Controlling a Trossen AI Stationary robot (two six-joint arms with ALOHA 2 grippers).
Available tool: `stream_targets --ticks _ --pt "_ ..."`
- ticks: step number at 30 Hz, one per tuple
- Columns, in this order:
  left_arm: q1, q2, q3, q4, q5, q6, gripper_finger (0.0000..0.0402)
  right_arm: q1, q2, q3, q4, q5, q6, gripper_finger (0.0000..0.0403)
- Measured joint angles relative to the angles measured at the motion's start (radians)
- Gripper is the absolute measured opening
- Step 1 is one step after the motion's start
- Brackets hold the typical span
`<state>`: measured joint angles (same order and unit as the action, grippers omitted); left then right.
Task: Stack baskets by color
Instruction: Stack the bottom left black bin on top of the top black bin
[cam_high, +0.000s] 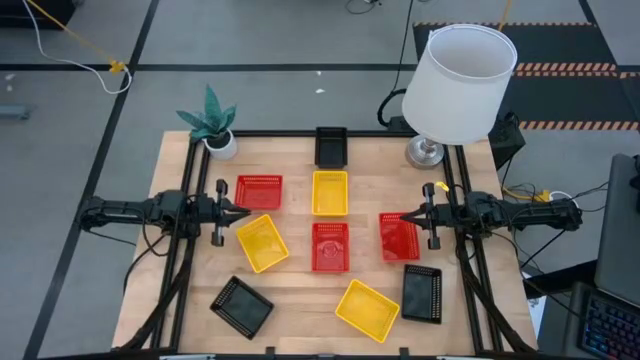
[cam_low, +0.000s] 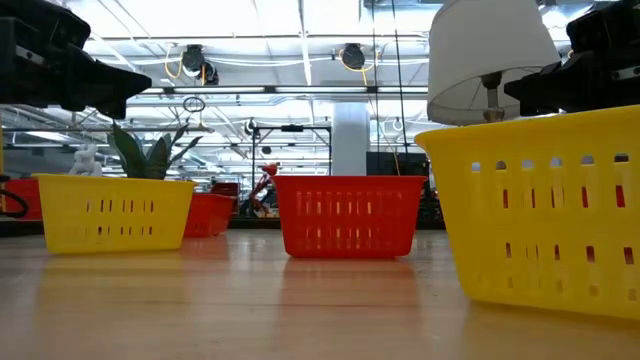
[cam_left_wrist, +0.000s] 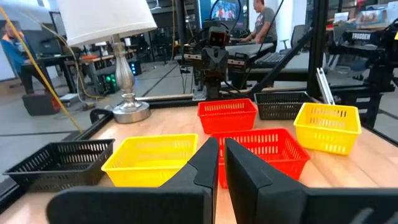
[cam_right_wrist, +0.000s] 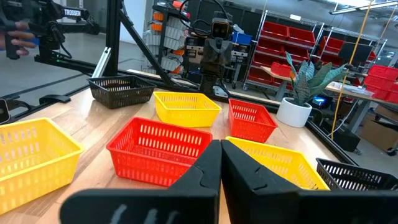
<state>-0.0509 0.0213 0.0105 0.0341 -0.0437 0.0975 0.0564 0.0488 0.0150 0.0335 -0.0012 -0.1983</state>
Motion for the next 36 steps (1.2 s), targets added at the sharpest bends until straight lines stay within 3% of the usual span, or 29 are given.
stream_targets --ticks 16,20,31,36 --pt "-0.001 0.000 0.000 0.013 0.000 0.040 0.0030 0.000 0.000 0.000 0.000 0.000 0.000 0.0000" --pt "-0.009 0.002 0.000 0.007 0.000 0.029 0.0007 0.000 0.000 0.000 0.001 0.000 0.000 0.0000" --pt "-0.008 0.004 0.000 0.076 -0.021 0.028 0.0002 0.000 0.000 0.000 0.002 0.000 -0.025 0.0000" --pt "-0.008 0.018 0.087 0.015 -0.025 -0.043 0.0001 0.000 0.000 0.000 0.011 0.000 -0.008 0.0000"
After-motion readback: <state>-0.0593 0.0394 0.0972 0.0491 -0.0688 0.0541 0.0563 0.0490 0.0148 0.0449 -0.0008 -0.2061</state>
